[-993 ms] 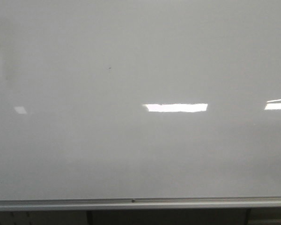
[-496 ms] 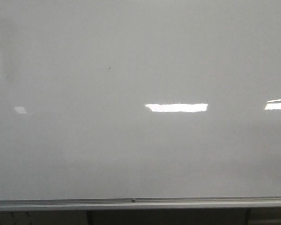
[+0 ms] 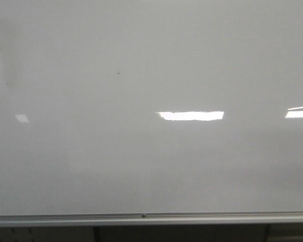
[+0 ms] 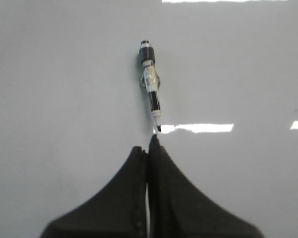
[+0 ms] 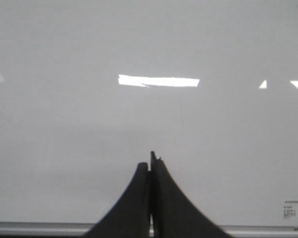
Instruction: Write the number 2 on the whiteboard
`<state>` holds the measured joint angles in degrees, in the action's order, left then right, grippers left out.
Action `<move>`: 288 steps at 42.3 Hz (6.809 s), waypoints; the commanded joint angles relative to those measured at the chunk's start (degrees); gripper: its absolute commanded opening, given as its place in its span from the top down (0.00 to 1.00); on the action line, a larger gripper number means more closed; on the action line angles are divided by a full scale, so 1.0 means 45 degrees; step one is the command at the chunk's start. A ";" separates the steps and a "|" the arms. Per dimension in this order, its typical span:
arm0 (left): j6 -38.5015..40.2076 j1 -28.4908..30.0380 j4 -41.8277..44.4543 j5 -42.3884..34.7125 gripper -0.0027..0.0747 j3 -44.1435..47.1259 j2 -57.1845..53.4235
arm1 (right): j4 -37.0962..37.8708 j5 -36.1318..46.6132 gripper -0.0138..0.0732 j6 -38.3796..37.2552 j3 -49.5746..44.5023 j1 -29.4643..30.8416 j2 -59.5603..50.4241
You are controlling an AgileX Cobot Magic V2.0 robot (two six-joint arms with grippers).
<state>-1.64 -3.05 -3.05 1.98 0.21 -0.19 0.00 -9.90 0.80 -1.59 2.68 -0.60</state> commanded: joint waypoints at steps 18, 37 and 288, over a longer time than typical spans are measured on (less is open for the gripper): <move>0.0098 0.0013 0.0028 0.1640 0.99 -0.4578 0.2573 | -0.1578 -0.3411 0.92 -0.0016 0.6125 0.0104 0.1666; 0.0068 0.0013 0.0059 0.1228 0.75 -0.5559 0.5186 | -0.1545 -0.3522 0.70 -0.0016 0.7189 0.0040 0.3311; -1.0929 -0.5949 -0.8577 1.5518 0.60 -1.5302 1.8358 | -1.5439 -1.2907 0.98 0.9494 1.5174 -0.5899 1.9227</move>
<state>-51.15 -29.43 -35.98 72.07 -66.92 84.31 -63.11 -66.37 42.83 64.79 -23.41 88.00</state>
